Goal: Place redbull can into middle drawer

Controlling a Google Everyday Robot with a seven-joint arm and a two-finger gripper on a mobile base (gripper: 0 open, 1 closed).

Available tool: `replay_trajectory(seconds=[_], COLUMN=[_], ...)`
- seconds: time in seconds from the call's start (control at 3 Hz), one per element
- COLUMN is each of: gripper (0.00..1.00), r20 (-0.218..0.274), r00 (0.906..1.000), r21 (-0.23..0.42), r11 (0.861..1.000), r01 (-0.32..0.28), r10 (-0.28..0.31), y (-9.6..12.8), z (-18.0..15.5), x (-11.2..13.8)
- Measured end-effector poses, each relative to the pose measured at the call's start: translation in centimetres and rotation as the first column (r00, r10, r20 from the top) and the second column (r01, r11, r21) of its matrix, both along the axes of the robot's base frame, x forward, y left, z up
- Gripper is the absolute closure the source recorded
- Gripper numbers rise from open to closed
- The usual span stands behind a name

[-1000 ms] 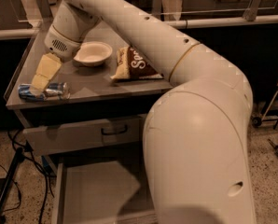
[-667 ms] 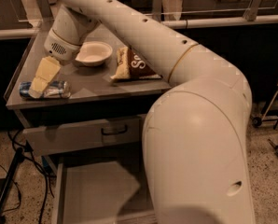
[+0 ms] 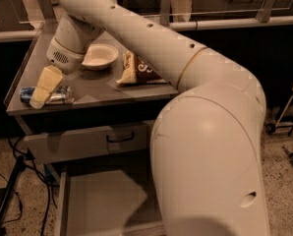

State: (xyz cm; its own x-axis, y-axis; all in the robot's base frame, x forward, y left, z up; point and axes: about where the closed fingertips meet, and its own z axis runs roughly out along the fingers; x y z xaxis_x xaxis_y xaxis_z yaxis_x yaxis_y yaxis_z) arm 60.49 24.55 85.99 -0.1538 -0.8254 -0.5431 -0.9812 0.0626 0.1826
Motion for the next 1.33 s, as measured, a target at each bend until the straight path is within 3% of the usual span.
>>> replay_trajectory(seconds=[0.67, 1.0, 1.33], gripper=[0.00, 0.00, 0.19], r20=[-0.019, -0.004, -0.004], r00=[0.9998, 0.9996, 0.9996], r21=[-0.040, -0.057, -0.057], r11=[0.999, 0.998, 0.998], r01=[0.011, 0.026, 0.026], r10=[-0.012, -0.027, -0.027], y=[0.0, -0.2, -0.2], z=[-1.8, -2.3, -2.3], x=[-0.3, 0.0, 0.0])
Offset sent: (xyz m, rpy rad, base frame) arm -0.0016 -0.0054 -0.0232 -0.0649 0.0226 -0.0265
